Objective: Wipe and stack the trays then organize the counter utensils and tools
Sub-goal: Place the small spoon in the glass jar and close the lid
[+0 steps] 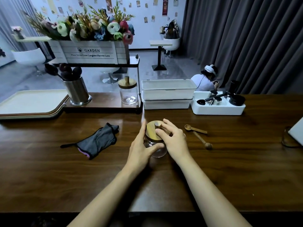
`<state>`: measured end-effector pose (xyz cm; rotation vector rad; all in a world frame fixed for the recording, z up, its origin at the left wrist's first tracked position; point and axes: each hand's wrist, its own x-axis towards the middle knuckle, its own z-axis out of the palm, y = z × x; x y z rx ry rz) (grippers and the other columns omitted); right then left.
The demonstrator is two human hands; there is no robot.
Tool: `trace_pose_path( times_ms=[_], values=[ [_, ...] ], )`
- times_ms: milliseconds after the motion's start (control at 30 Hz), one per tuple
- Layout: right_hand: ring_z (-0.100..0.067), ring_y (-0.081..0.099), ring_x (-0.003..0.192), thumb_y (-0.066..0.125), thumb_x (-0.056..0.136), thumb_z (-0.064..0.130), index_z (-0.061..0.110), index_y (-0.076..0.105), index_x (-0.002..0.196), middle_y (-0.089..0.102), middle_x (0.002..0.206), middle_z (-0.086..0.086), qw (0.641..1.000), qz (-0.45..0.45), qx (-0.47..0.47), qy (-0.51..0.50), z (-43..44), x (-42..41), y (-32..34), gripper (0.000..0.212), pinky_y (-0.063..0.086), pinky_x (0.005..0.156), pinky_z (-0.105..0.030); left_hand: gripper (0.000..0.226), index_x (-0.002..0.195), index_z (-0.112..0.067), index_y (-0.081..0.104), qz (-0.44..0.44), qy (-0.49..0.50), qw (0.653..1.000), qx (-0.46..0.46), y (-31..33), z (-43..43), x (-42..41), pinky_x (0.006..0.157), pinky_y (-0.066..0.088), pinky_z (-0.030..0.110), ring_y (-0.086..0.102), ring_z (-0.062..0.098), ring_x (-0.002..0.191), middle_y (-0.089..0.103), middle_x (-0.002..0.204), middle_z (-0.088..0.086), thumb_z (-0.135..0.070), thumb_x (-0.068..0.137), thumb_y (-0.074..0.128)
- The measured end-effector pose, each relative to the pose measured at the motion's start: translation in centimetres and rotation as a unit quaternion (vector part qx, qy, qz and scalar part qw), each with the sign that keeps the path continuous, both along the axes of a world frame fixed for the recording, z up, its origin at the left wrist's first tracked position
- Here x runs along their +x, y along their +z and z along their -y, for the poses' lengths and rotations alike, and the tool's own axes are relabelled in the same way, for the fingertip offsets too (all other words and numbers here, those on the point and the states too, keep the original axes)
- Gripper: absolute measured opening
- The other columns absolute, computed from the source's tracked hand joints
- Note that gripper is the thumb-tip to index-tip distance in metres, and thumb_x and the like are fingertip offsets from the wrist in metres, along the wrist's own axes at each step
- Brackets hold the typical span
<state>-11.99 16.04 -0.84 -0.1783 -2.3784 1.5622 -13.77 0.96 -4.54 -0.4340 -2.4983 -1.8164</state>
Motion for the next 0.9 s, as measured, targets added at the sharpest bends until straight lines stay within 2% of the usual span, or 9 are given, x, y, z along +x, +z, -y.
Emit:
trace_pose_path(
  times_ms=[133,200,367,533,700,800,900],
  values=[
    [0.031,0.051,0.093,0.075,0.089,0.022,0.024,0.075,0.117,0.056,0.143,0.009,1.0,-0.014,-0.022,0.0,0.4,0.0,0.0,0.028,0.031,0.08,0.007,0.113,0.149,-0.068,0.014,-0.006,0.007,1.0,-0.014,-0.1,0.0,0.1,0.11,0.047,0.042,0.058,0.003,0.128,0.059,0.141,-0.02,-0.059,0.061,0.085],
    [0.035,0.049,0.089,0.075,0.089,0.02,0.024,0.076,0.114,0.057,0.14,0.01,0.999,-0.022,-0.026,-0.005,0.4,0.0,0.0,0.026,0.034,0.079,0.007,0.114,0.151,-0.065,0.013,-0.009,0.006,1.0,-0.019,0.0,0.0,0.1,0.11,0.047,0.041,0.057,0.001,0.127,0.059,0.14,-0.021,-0.059,0.062,0.084],
    [0.032,0.047,0.097,0.072,0.09,0.024,0.03,0.076,0.113,0.058,0.138,0.015,0.999,-0.035,-0.003,-0.017,0.7,-0.4,-0.4,0.024,0.034,0.085,0.006,0.113,0.151,-0.065,0.011,-0.017,0.011,0.999,-0.027,0.1,0.1,0.3,0.11,0.047,0.04,0.055,-0.001,0.13,0.057,0.142,-0.024,-0.06,0.064,0.083],
    [0.03,0.048,0.101,0.069,0.093,0.016,0.022,0.074,0.118,0.059,0.135,0.015,0.998,-0.061,-0.007,-0.016,1.0,-0.2,-0.4,0.027,0.035,0.085,0.004,0.112,0.153,-0.061,0.012,-0.028,0.015,0.999,-0.032,0.2,0.0,0.4,0.11,0.047,0.039,0.053,-0.003,0.13,0.054,0.143,-0.027,-0.063,0.065,0.081],
    [0.017,0.054,0.115,0.068,0.093,0.014,0.024,0.075,0.119,0.064,0.13,0.018,0.996,-0.081,-0.023,-0.019,1.3,0.1,-0.4,0.028,0.041,0.097,-0.006,0.111,0.153,-0.062,0.013,-0.026,0.015,0.999,-0.03,0.2,0.0,0.5,0.108,0.048,0.039,0.055,-0.004,0.128,0.056,0.141,-0.025,-0.061,0.066,0.082],
    [0.018,0.056,0.11,0.067,0.093,0.013,0.024,0.077,0.112,0.065,0.119,0.029,0.994,-0.102,-0.021,-0.025,1.6,0.4,-0.2,0.023,0.042,0.094,-0.006,0.111,0.152,-0.064,0.011,-0.025,0.014,0.999,-0.027,0.3,-0.1,0.5,0.109,0.048,0.04,0.055,-0.003,0.128,0.057,0.14,-0.026,-0.058,0.066,0.082],
    [0.008,0.062,0.103,0.064,0.093,0.005,0.015,0.076,0.102,0.068,0.103,0.032,0.991,-0.133,-0.021,-0.015,1.7,0.5,0.1,0.018,0.045,0.087,-0.01,0.112,0.149,-0.069,0.006,-0.023,0.017,0.999,-0.024,0.6,-0.2,0.7,0.107,0.049,0.038,0.058,-0.004,0.125,0.06,0.134,-0.03,-0.058,0.065,0.08]
  ],
)
